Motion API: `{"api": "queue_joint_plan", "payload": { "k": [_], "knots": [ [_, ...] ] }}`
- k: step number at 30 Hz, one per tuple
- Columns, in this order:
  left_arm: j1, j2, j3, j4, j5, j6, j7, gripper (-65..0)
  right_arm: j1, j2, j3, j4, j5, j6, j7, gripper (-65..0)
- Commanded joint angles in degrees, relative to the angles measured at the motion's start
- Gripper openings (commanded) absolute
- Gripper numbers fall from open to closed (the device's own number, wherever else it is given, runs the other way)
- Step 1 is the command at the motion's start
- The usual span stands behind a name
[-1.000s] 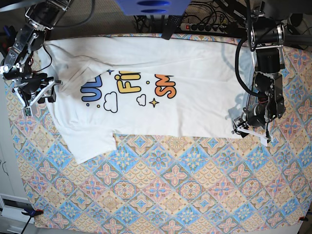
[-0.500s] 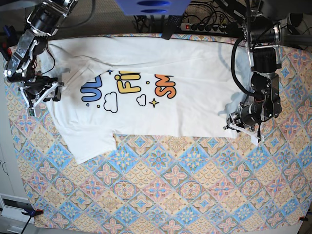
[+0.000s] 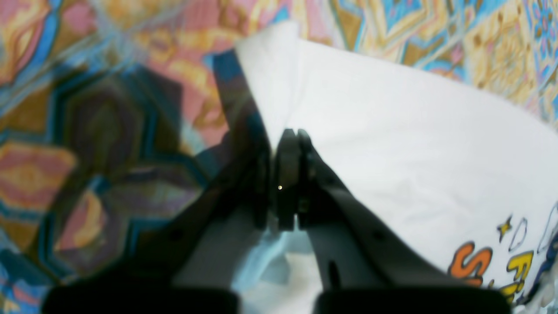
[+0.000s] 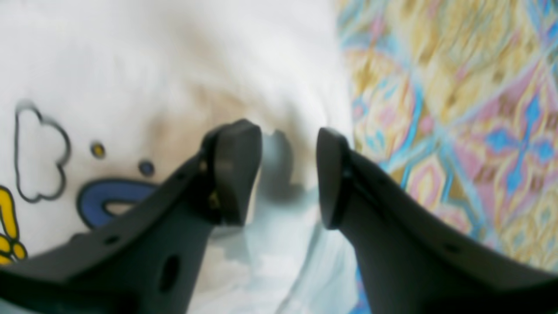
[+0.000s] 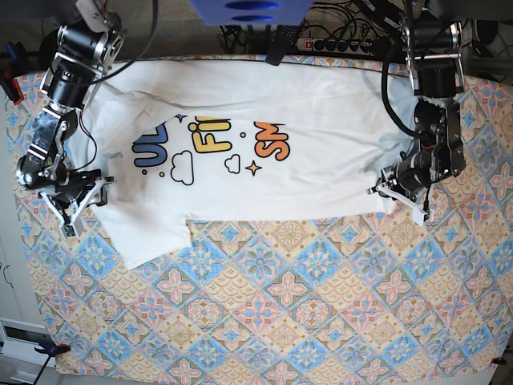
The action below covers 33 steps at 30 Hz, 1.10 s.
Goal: Fold the T-shirt properly
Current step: 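Move both grippers to the hem edge of the shirt and grasp it, then lift the hem with both grippers and fold it toward the collar edge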
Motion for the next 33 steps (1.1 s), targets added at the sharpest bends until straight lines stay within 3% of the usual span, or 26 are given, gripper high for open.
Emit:
{"api": "queue_joint_plan", "payload": {
  "k": [1, 8, 11, 16, 33],
  "knots": [
    [-0.42, -0.82, -0.21, 2.69, -0.73, -0.17, -0.58, -65.0, 1.07, 2.09, -0.06, -0.82, -0.37, -0.12, 0.43, -40.6],
    [3.19, -0.90, -0.21, 5.77, -0.73, -0.08, -0.58, -65.0, 6.96, 6.31, -10.78, -14.27, -0.37, -0.12, 9.04, -40.1],
    [4.33, -0.99, -0.21, 6.12, -0.73, -0.08, -0.76, -65.0, 9.24, 7.37, -12.72, -19.02, -0.37, -0.12, 11.59, -36.7],
    [5.38, -0.99, -0.30, 6.47, -0.82, -0.08, -0.76, -65.0, 11.53, 7.45, -12.72, -25.08, -0.46, -0.12, 15.55, -31.4],
    [5.56, -0.99, -0.30, 6.47, -0.82, -0.08, -0.58, -65.0, 13.20, 9.56, -12.45, -30.45, -0.46, -0.78, 25.92, -31.3]
  ]
}}
